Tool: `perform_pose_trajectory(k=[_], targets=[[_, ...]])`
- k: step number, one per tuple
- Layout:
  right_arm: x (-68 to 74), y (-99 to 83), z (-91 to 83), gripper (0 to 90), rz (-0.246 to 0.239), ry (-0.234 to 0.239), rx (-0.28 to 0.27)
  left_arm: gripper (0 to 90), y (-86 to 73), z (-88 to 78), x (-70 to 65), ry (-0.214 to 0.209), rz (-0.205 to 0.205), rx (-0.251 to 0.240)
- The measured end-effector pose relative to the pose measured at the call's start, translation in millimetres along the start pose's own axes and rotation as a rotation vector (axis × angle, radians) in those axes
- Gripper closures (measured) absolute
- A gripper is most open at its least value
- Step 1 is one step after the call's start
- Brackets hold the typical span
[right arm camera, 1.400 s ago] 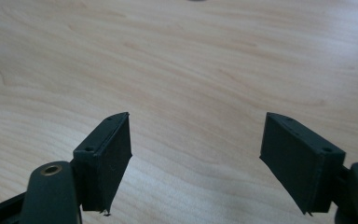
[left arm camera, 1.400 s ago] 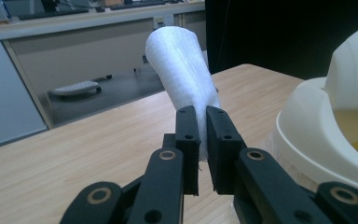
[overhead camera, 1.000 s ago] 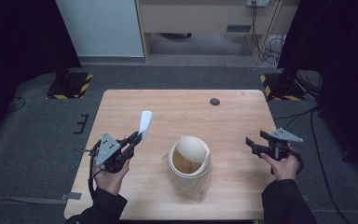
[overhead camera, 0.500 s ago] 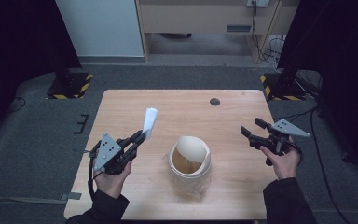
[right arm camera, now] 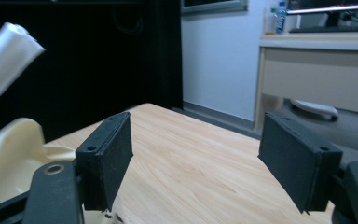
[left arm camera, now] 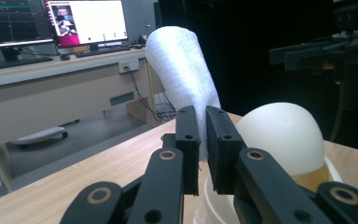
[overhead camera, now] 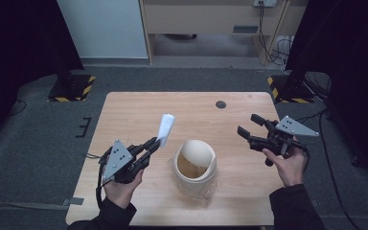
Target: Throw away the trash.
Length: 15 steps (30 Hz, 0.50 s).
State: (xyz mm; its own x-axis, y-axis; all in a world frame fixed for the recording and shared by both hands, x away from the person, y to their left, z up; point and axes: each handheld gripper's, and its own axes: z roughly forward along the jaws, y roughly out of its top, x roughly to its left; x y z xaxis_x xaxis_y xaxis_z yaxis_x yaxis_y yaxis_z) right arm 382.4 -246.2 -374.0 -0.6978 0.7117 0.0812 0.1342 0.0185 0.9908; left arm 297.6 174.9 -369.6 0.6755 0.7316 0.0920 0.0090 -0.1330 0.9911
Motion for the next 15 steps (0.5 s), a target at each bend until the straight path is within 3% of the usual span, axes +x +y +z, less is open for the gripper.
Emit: perform_pose_trajectory(k=[15], targets=[[33.6,27.0,3.6,27.3,-0.022,0.103,-0.063,83.6,8.7,13.1,-23.3,-0.081,0.032,-0.027]])
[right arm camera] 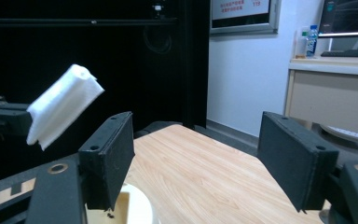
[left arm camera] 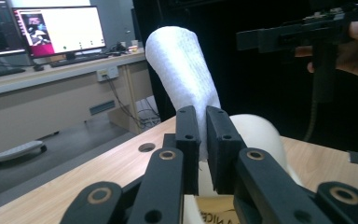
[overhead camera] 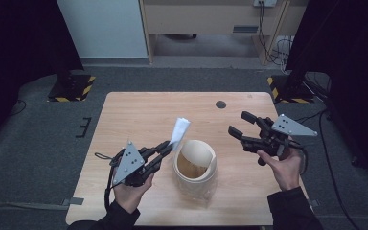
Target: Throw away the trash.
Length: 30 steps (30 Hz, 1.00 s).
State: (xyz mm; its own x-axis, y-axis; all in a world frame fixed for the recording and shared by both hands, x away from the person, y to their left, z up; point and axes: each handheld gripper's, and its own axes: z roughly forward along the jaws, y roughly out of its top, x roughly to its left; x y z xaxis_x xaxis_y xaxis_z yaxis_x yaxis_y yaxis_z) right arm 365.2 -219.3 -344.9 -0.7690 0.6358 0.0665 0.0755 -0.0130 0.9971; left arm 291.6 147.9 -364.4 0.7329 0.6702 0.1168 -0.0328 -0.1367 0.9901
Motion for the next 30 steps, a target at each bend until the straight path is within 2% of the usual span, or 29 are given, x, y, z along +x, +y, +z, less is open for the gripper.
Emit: perform_pose_trajectory(k=[11,14,17,22,30], targets=[[12.9,11.8,1.3,29.3,0.013,0.05,-0.042,83.7,14.1,18.0,-18.0,-0.067,0.031,-0.037],[13.6,13.5,0.8,29.7,0.042,0.069,-0.065,83.7,17.8,22.2,-23.0,-0.087,0.05,-0.045],[13.6,14.7,-0.2,30.1,0.056,0.075,-0.075,83.7,17.4,26.2,-26.7,-0.1,0.057,-0.042],[16.4,18.2,0.0,30.2,0.054,0.091,-0.081,83.8,13.8,33.6,-31.9,-0.129,0.047,-0.032],[26.1,23.0,3.9,31.3,0.085,0.158,-0.101,83.8,14.2,42.0,-40.3,-0.163,0.06,-0.034]])
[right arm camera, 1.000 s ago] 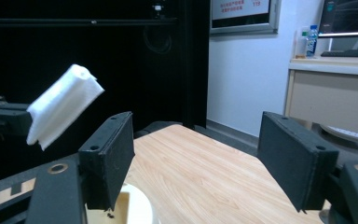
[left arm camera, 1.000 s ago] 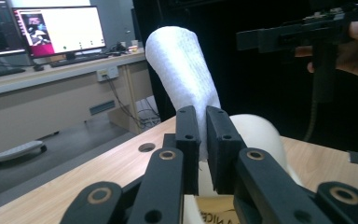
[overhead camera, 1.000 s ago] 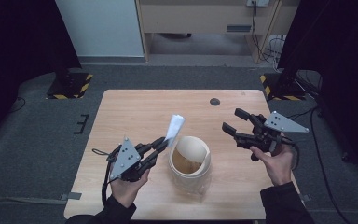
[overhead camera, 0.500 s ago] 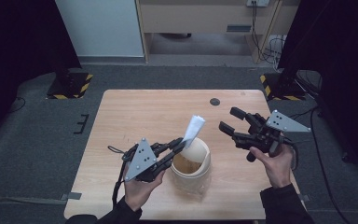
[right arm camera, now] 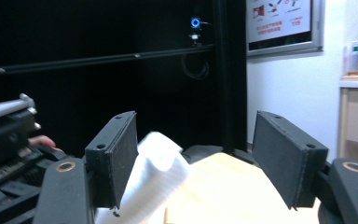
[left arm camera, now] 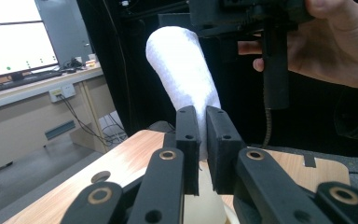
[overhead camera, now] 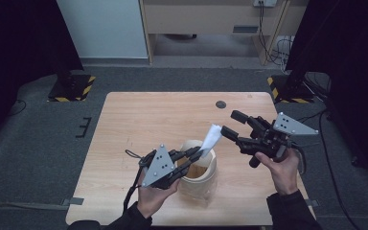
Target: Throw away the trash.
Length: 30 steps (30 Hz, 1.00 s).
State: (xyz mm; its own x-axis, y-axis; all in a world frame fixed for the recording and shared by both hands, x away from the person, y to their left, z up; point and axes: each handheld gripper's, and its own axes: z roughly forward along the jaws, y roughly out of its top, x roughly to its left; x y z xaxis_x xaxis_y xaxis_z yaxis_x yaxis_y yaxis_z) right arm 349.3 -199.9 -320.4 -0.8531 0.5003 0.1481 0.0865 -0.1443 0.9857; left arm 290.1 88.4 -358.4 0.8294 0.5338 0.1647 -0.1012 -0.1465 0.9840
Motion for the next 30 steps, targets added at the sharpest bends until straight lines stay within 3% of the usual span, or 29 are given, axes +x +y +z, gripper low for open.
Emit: perform_pose_trajectory(k=[9,14,16,21,27,30], targets=[[3.9,-4.3,6.7,37.8,0.01,0.044,0.04,83.9,2.9,5.1,-6.0,-0.014,0.018,-0.017],[6.8,-6.7,7.6,55.8,0.03,0.083,0.061,83.9,2.5,5.8,-6.6,-0.014,0.014,-0.01],[8.0,-6.9,6.5,65.9,0.035,0.093,0.065,83.9,2.1,6.2,-5.9,-0.01,0.003,-0.007],[8.6,-7.2,2.8,80.6,0.06,0.119,0.063,83.7,1.1,7.1,-5.0,-0.019,-0.031,-0.001],[9.4,-6.0,0.4,83.8,0.06,0.135,0.052,79.2,1.6,5.7,-3.7,-0.031,-0.078,-0.006],[8.9,-3.0,-3.1,83.9,0.064,0.136,0.029,71.9,3.2,0.6,-1.1,-0.03,-0.103,-0.016]])
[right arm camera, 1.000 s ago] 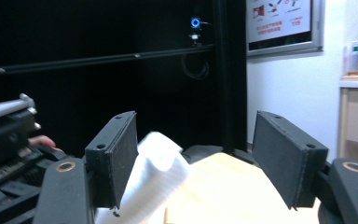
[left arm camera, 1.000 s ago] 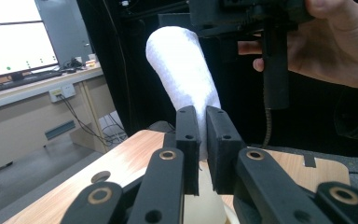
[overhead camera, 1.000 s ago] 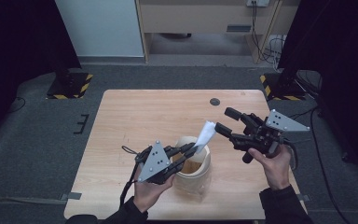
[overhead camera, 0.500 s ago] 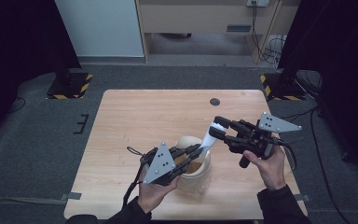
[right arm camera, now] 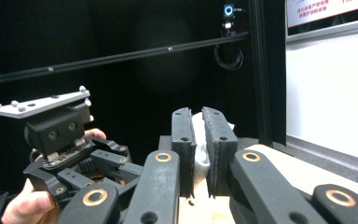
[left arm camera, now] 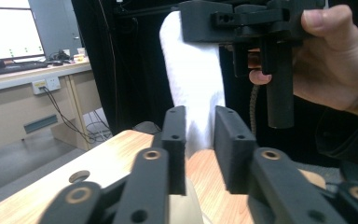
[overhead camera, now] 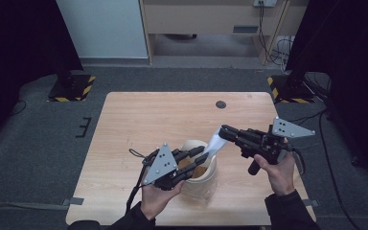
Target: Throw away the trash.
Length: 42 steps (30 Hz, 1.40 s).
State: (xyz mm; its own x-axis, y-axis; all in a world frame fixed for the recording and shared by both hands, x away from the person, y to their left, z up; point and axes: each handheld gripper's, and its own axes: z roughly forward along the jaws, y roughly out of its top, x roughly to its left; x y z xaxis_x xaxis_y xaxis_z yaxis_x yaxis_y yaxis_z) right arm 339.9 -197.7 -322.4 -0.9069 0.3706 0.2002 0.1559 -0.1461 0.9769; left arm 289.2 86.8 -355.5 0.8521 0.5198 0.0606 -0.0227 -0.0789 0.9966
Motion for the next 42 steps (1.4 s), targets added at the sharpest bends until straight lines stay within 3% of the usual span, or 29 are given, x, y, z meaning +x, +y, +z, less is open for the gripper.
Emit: perform_pose_trajectory(k=[2,6,10,15,22,26,34,42], targets=[[0.0,1.8,-2.2,83.9,0.0,-0.001,-0.012,69.7,1.7,-5.4,3.2,0.019,-0.014,-0.003],[1.3,6.7,-7.3,83.8,-0.016,-0.015,-0.03,61.6,2.0,-25.3,18.4,0.098,-0.06,0.018],[3.6,8.6,-6.6,83.7,-0.039,-0.029,-0.029,55.3,-9.0,-44.1,37.9,0.179,-0.134,0.074],[9.0,9.2,-2.8,83.6,-0.068,-0.046,-0.017,47.4,-40.2,-67.5,61.6,0.291,-0.206,0.195],[20.7,8.0,3.8,83.5,-0.113,-0.066,0.01,37.4,-81.7,-89.8,78.8,0.381,-0.289,0.315],[25.2,2.3,11.4,83.4,-0.127,-0.065,0.032,32.9,-104.0,-95.1,89.6,0.408,-0.336,0.37],[29.8,-12.0,26.7,83.4,-0.143,-0.057,0.076,28.4,-129.3,-99.1,109.1,0.469,-0.324,0.457],[35.6,-27.7,37.8,83.4,-0.16,-0.056,0.119,27.0,-138.9,-102.3,119.5,0.51,-0.356,0.48]])
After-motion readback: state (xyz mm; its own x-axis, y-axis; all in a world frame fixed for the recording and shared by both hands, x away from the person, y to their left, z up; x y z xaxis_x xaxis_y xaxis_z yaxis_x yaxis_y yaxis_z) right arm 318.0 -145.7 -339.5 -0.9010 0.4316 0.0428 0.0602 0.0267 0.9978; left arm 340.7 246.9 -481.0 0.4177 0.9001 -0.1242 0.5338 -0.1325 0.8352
